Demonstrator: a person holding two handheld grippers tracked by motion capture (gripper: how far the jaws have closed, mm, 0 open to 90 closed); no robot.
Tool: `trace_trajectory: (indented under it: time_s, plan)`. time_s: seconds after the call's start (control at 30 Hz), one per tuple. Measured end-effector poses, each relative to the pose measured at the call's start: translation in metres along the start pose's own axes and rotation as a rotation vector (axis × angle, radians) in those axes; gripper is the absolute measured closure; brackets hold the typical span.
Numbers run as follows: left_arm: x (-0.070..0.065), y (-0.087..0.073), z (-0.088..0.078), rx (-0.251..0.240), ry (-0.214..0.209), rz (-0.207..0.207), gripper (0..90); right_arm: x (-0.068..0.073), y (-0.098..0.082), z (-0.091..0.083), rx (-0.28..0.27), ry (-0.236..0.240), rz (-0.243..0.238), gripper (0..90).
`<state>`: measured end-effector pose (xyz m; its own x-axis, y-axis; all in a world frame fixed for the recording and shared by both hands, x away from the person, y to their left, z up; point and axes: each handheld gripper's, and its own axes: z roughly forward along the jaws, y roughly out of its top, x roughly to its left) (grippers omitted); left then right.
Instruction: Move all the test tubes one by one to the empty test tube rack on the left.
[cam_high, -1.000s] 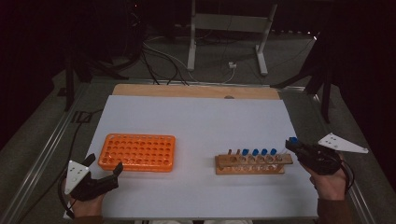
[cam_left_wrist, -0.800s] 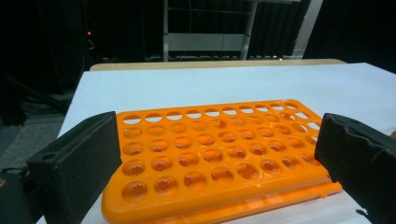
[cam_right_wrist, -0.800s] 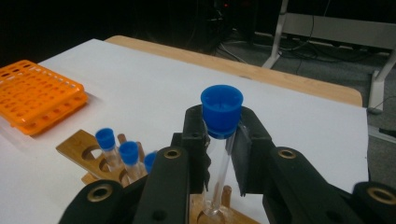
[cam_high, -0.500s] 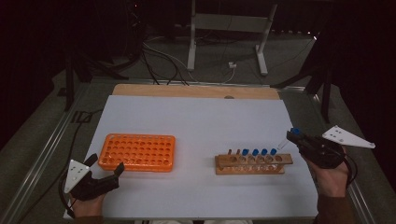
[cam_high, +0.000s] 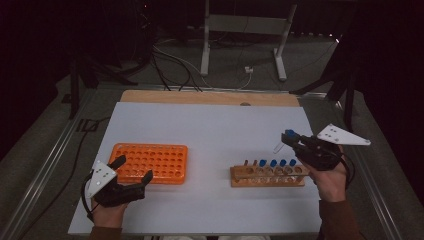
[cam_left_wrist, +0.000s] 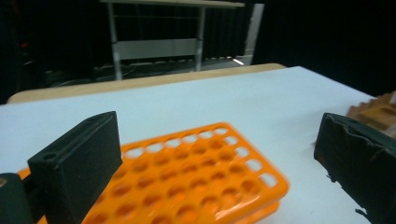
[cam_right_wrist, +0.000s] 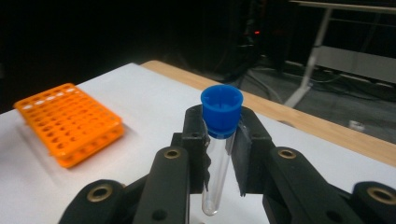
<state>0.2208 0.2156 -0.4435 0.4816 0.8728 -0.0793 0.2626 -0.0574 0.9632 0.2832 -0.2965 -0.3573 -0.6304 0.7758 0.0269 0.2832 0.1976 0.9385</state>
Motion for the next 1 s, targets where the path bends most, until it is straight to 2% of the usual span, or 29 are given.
trace_trajectory:
  time_s: [0.03, 0.07, 0.13, 0.2, 0.23, 0.27, 0.3, 0.37, 0.57, 0.8, 0.83, 0.9, 1.0]
  plan:
    - [-0.005, 0.006, 0.006, 0.002, -0.021, 0.007, 1.7, 0.003, 0.001, 0.003, 0.004, 0.006, -0.006, 76.8]
    - [-0.005, 0.006, 0.006, 0.002, -0.021, 0.007, 1.7, 0.003, 0.001, 0.003, 0.004, 0.006, -0.006, 76.8]
    - [-0.013, 0.015, 0.016, 0.012, -0.061, 0.012, 1.7, 0.014, 0.004, 0.015, 0.018, 0.053, -0.006, 76.8]
    - [-0.015, 0.018, 0.020, 0.012, -0.070, 0.015, 1.8, 0.017, 0.004, 0.018, 0.020, 0.066, -0.003, 76.8]
    - [-0.019, 0.021, 0.025, 0.010, -0.080, 0.017, 1.8, 0.025, 0.005, 0.026, 0.028, 0.094, -0.007, 76.8]
    - [-0.024, 0.025, 0.033, 0.009, -0.095, 0.025, 1.8, 0.029, 0.006, 0.030, 0.031, 0.102, -0.012, 76.8]
    - [-0.024, 0.025, 0.033, 0.009, -0.095, 0.025, 1.8, 0.029, 0.006, 0.030, 0.031, 0.102, -0.012, 76.8]
    - [-0.032, 0.029, 0.042, 0.013, -0.115, 0.042, 1.8, 0.038, 0.008, 0.040, 0.041, 0.124, -0.019, 76.8]
    - [-0.054, 0.038, 0.063, 0.030, -0.168, 0.082, 1.9, 0.052, 0.010, 0.055, 0.055, 0.155, -0.030, 76.8]
    - [-0.077, 0.044, 0.079, 0.032, -0.245, 0.074, 4.9, 0.071, 0.010, 0.071, 0.073, 0.196, -0.048, 76.8]
    - [-0.084, 0.045, 0.083, 0.036, -0.265, 0.081, 6.4, 0.077, 0.010, 0.074, 0.078, 0.210, -0.051, 76.8]
    - [-0.089, 0.046, 0.086, 0.039, -0.277, 0.082, 6.9, 0.079, 0.010, 0.075, 0.080, 0.217, -0.052, 76.8]
    - [-0.100, 0.047, 0.094, 0.054, -0.308, 0.083, 10.3, 0.090, 0.010, 0.081, 0.087, 0.245, -0.063, 76.8]
